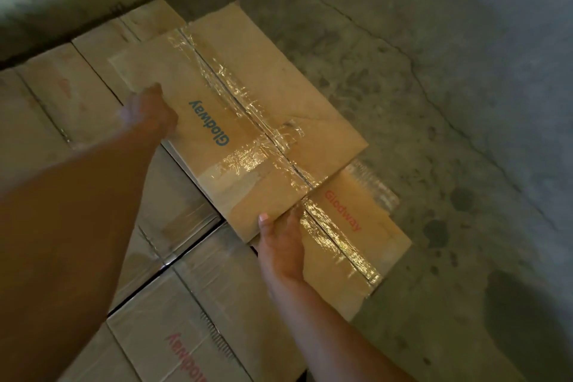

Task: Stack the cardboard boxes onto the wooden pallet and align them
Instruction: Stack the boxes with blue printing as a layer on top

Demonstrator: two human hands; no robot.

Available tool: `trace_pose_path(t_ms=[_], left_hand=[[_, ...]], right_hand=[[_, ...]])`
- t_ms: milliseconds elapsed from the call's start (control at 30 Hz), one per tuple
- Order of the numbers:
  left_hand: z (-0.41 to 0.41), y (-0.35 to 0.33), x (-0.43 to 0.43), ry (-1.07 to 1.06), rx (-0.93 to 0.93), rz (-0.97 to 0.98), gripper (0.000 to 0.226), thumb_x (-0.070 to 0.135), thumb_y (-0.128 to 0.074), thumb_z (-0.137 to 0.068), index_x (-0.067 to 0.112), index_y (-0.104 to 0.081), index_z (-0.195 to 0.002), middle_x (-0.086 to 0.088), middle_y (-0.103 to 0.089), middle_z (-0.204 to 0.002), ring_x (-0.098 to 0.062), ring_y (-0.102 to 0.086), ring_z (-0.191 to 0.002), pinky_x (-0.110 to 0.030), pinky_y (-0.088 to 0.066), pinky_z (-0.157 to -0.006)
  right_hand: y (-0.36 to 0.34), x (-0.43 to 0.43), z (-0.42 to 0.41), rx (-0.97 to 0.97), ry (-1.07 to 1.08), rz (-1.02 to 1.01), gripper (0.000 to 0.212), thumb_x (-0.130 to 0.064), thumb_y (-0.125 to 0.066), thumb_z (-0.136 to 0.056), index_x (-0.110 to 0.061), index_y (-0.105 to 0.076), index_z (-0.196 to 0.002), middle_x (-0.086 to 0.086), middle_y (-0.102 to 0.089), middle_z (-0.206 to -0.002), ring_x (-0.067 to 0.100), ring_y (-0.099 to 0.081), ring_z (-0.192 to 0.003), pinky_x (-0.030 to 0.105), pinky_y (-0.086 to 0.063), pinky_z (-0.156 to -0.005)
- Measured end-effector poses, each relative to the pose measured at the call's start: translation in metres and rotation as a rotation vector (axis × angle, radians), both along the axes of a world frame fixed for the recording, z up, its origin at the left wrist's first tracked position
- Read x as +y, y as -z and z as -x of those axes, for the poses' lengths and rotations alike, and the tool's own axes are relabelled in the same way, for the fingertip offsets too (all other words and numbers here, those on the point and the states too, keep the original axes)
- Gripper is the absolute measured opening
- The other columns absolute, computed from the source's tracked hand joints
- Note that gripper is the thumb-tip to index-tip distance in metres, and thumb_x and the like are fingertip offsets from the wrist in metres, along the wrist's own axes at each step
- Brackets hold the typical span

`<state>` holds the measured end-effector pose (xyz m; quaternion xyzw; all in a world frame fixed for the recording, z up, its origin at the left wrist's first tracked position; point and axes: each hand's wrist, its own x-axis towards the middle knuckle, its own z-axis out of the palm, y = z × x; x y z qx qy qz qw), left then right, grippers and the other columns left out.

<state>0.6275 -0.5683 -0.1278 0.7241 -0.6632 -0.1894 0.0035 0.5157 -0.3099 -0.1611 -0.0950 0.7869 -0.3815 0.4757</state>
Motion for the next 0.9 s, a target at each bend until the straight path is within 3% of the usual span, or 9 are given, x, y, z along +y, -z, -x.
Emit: trace_pose_path(t_ms=[67,167,267,467,600,767,900], left_hand=[[0.015,-0.019,0.031,-0.003,0.066,0.075,0.046,0.012,-0.056,-0.095,0.010,-0.049,-0.141,-0.025,-0.053,-0.134,-0.045,-0.053,-0.123,-0.050,-0.045,-0.098],[0.044,-0.053,0.082,0.146,0.150,0.161,0.046,0.026,-0.056,-0.098,0.009,-0.050,-0.140,-0.020,-0.055,-0.134,-0.044,-0.055,-0.120,-0.049,-0.047,-0.091],[0.087,-0.104,0.131,0.406,0.221,0.209,0.055,0.031,-0.058,-0.098,0.008,-0.046,-0.147,-0.018,-0.052,-0.146,-0.041,-0.053,-0.128,-0.052,-0.045,-0.103],[0.208,-0.228,0.277,0.897,0.309,0.346,0.061,0.042,-0.053,-0.097,0.008,-0.047,-0.148,-0.015,-0.049,-0.151,-0.033,-0.046,-0.138,-0.054,-0.024,-0.118],[0.284,-0.299,0.413,1.174,0.432,0.437,0.073,0.047,-0.047,-0.084,0.002,-0.053,-0.141,-0.021,-0.056,-0.143,-0.036,-0.055,-0.130,-0.062,-0.032,-0.112],[0.355,-0.366,0.603,1.500,0.585,0.462,0.070,0.047,-0.052,-0.084,0.002,-0.057,-0.138,-0.020,-0.061,-0.136,-0.041,-0.063,-0.116,-0.061,-0.042,-0.104],[0.396,-0.390,0.726,1.704,0.688,0.420,0.064,0.042,-0.060,-0.092,0.006,-0.051,-0.144,-0.016,-0.054,-0.146,-0.032,-0.052,-0.134,-0.058,-0.031,-0.113]], right_hand=[[-0.020,0.009,0.019,0.075,-0.005,-0.008,0.078,-0.043,-0.051,-0.103,-0.019,-0.005,-0.161,0.008,-0.042,-0.156,0.033,-0.041,-0.142,0.036,-0.036,-0.109],[-0.056,0.037,0.062,0.298,0.022,-0.038,0.075,-0.040,-0.047,-0.104,-0.016,-0.005,-0.162,0.008,-0.024,-0.166,0.029,-0.030,-0.149,0.036,-0.029,-0.116],[-0.105,0.081,0.111,0.496,0.095,-0.073,0.071,-0.036,-0.045,-0.105,-0.014,-0.008,-0.161,0.008,-0.019,-0.167,0.031,-0.028,-0.150,0.038,-0.028,-0.117],[-0.228,0.245,0.192,0.856,0.253,-0.116,0.072,-0.043,-0.044,-0.103,-0.017,-0.010,-0.162,0.014,-0.011,-0.168,0.037,-0.020,-0.151,0.047,-0.023,-0.121],[-0.309,0.388,0.225,0.980,0.449,-0.208,0.074,-0.051,-0.039,-0.102,-0.023,-0.004,-0.162,0.009,-0.003,-0.170,0.037,-0.015,-0.152,0.049,-0.019,-0.123],[-0.388,0.576,0.233,1.041,0.768,-0.342,0.073,-0.058,-0.029,-0.103,-0.027,0.002,-0.161,0.004,0.005,-0.170,0.036,-0.009,-0.153,0.051,-0.016,-0.123],[-0.412,0.689,0.221,1.054,0.978,-0.461,0.072,-0.055,-0.032,-0.103,-0.024,-0.002,-0.162,0.009,0.000,-0.170,0.038,-0.016,-0.151,0.049,-0.018,-0.122]])
